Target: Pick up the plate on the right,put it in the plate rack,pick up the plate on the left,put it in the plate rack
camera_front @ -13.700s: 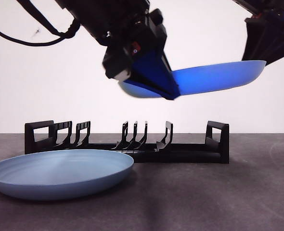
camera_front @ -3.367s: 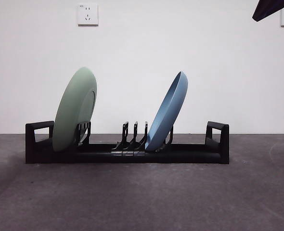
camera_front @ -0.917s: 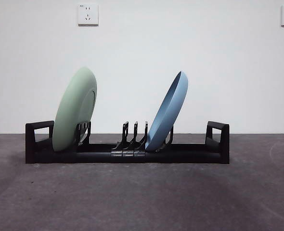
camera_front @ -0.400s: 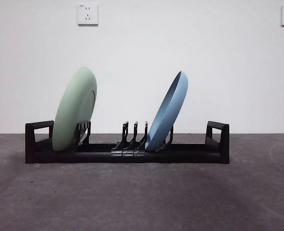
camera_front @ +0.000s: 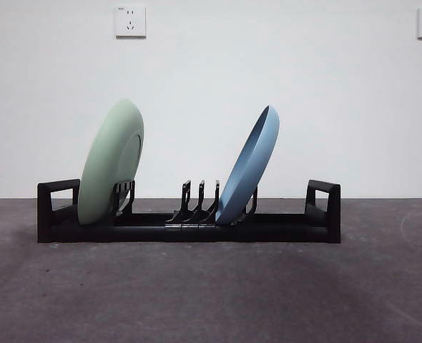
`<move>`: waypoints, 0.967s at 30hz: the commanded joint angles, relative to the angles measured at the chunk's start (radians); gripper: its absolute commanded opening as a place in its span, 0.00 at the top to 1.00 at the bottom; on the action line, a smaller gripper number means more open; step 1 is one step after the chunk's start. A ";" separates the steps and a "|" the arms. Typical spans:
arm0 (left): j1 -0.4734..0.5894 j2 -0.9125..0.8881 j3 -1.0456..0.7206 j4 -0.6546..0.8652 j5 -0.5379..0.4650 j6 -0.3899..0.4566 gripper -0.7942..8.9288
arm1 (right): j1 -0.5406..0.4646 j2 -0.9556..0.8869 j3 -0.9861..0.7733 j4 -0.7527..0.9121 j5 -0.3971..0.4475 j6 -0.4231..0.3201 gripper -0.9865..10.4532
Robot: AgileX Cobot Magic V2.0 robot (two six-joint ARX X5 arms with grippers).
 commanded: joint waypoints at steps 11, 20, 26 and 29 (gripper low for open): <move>0.003 -0.003 -0.016 0.009 0.001 0.008 0.92 | 0.001 -0.011 -0.007 0.005 -0.001 0.010 0.91; 0.003 -0.003 -0.016 0.009 0.001 0.008 0.92 | -0.087 -0.358 -0.251 0.026 0.068 -0.021 0.91; 0.003 -0.003 -0.016 0.009 0.001 0.008 0.92 | -0.094 -0.537 -0.433 0.072 0.016 -0.051 0.91; 0.003 -0.003 -0.016 0.009 0.002 0.008 0.92 | -0.093 -0.536 -0.450 0.066 0.016 -0.051 0.91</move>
